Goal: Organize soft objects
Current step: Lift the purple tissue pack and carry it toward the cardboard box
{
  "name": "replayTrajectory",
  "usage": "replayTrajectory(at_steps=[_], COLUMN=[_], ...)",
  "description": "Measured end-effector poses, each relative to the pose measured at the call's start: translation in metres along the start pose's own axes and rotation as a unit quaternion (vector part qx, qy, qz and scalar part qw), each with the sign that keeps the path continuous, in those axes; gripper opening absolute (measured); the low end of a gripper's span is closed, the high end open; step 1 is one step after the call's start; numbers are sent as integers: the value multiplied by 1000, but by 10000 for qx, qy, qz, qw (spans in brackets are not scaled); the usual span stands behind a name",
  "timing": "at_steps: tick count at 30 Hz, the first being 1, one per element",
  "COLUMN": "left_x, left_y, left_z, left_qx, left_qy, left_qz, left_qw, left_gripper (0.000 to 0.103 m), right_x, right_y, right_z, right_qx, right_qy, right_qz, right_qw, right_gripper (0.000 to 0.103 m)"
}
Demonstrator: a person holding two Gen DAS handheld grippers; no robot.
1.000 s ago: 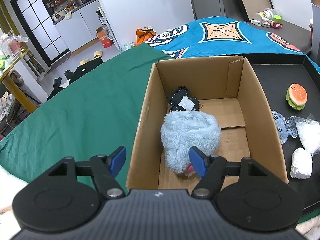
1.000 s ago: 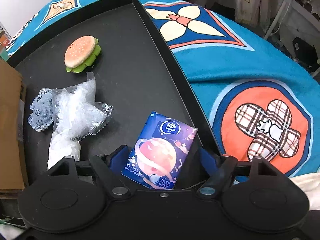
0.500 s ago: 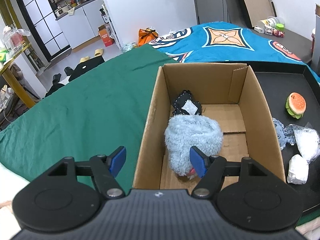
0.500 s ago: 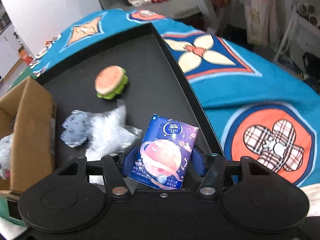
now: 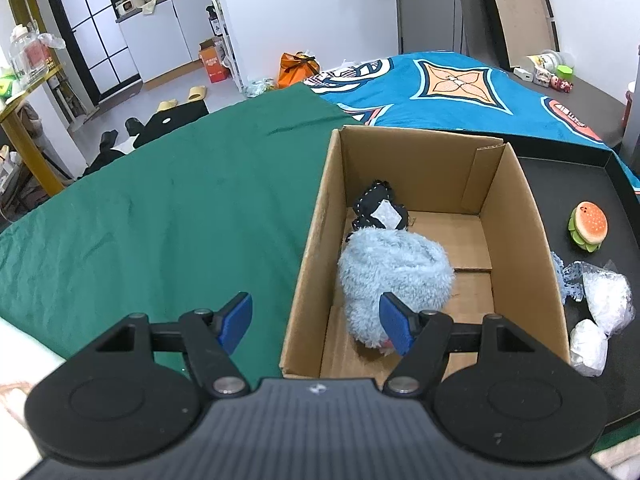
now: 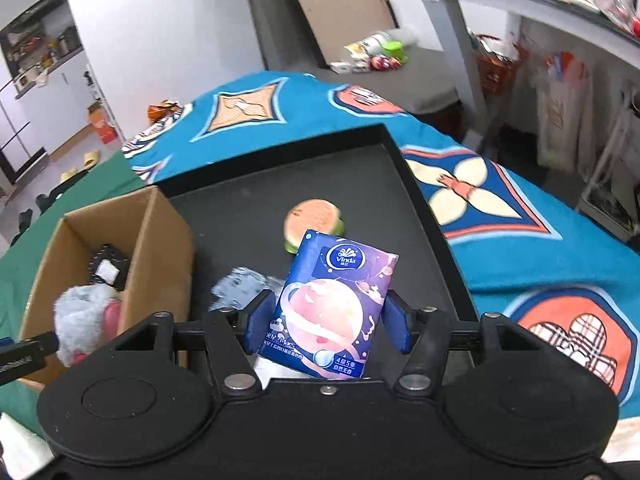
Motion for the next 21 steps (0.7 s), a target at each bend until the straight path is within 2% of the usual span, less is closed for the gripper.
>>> replayTrajectory(at_steps=[21], left_x=[2], left_y=[-5], left_z=[13], left_qx=[-284], left_qy=[-383], left_qz=[-76], left_qw=[9988], left_gripper=[66], right_x=[11], right_y=[-44], right_z=[66], right_qx=[510], right_qy=[-807], right_qz=[-768], right_qw=[9925], right_gripper=[57])
Point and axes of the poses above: each gripper's, at about its wrist camera, not at the fingertips, and y roughly the way its jaws point, z to its left, x to its top, the point moved 8 cm from there along y, roughly the way its jaws point, and after that the axes turned 11 degrees about -x, right-handed, at the moved point
